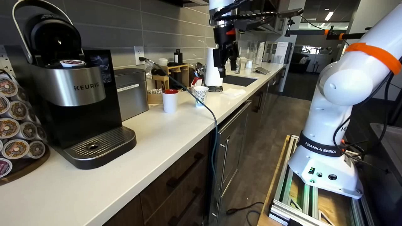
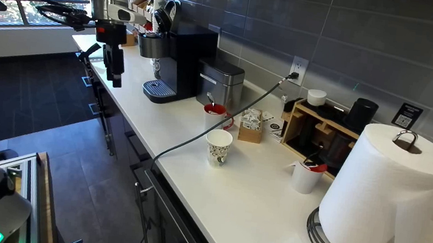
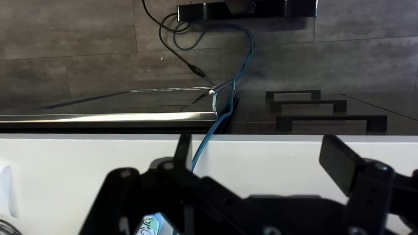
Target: Take the pack out of the mug cup
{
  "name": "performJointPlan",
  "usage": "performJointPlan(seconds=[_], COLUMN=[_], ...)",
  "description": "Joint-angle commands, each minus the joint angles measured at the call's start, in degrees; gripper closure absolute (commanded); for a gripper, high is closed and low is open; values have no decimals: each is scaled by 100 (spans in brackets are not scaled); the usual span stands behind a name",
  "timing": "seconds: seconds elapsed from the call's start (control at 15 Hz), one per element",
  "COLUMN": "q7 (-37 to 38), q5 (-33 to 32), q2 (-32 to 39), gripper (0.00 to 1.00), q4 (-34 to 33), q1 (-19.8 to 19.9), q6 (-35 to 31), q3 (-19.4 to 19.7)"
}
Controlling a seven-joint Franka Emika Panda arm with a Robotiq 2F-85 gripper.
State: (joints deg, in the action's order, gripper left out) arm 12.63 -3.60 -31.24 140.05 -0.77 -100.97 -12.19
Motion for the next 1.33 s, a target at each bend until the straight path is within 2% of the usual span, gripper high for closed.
performJointPlan(seconds=[0.0,0.07,0.27,0.53,0.8,1.0,1.07,1.27], q7=[56,56,35,-359,-440,-280,-367,-362], q5=[-55,-55,406,601,-34,-395,-228,-329], q2=[18,18,-65,509,1283,1893,1405,1858], gripper=[0,0,0,0,0,0,0,0], q4=[-10,-10,-186,-1034,-2035,-2587,-2166,-2489], q1=[-134,-134,-248,-301,-86,-15,-115,-102], q6=[14,14,-536,-1536,-2083,-1978,-2083,-2082], q3=[113,113,255,504,447,437,517,536])
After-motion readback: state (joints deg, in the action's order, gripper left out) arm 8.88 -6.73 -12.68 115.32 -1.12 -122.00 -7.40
